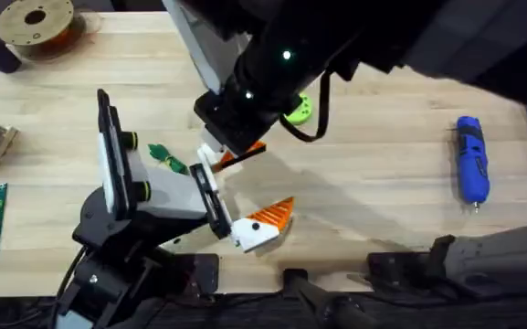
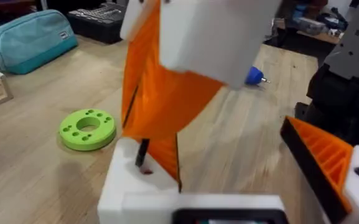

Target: Pick up the gripper from the table and insert it into the empty holder that is missing its gripper. Then pick up a screw, insert it into the mounting hole, and use the screwdriver to tighten it. Finally, clean up the table by picking up the vegetable and placing it into the bucket.

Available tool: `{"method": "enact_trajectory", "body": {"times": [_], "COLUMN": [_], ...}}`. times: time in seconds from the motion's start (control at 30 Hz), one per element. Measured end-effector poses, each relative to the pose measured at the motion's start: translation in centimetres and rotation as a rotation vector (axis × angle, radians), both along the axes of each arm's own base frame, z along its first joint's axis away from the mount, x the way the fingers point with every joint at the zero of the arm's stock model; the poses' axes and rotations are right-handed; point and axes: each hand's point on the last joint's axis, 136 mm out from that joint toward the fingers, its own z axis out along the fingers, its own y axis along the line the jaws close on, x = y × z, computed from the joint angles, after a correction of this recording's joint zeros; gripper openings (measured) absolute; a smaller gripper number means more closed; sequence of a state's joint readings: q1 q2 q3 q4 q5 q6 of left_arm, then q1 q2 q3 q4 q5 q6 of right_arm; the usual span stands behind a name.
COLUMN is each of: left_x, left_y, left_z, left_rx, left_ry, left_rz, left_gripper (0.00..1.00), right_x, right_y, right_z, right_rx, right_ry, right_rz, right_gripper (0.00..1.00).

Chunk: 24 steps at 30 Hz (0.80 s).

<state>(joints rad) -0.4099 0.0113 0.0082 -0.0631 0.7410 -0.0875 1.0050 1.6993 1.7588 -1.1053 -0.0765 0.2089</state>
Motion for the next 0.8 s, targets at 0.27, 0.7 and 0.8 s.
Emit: {"method": "enact_trajectory", "body": {"times": [0.27,0.7,0.8], "left_x": [0.0,0.0,0.0], "left_y": [0.0,0.0,0.0], "left_z": [0.0,0.0,0.0], "left_rx": [0.0,0.0,0.0], "left_ry": [-0.001,-0.001,-0.001], "left_rz": [0.0,0.0,0.0], "left_gripper": [0.987,0.987,0.987], "right_x": [-0.6,-0.49,-0.53], "right_y": [-0.29,0.01,-0.04], "right_z": [-0.21,-0.06,-0.11], "right_rx": [-0.011,0.002,-0.001], "right_ry": [0.028,0.023,0.025], "right_rz": [0.008,0.01,0.01], "right_gripper": [0.007,0.007,0.007]}}
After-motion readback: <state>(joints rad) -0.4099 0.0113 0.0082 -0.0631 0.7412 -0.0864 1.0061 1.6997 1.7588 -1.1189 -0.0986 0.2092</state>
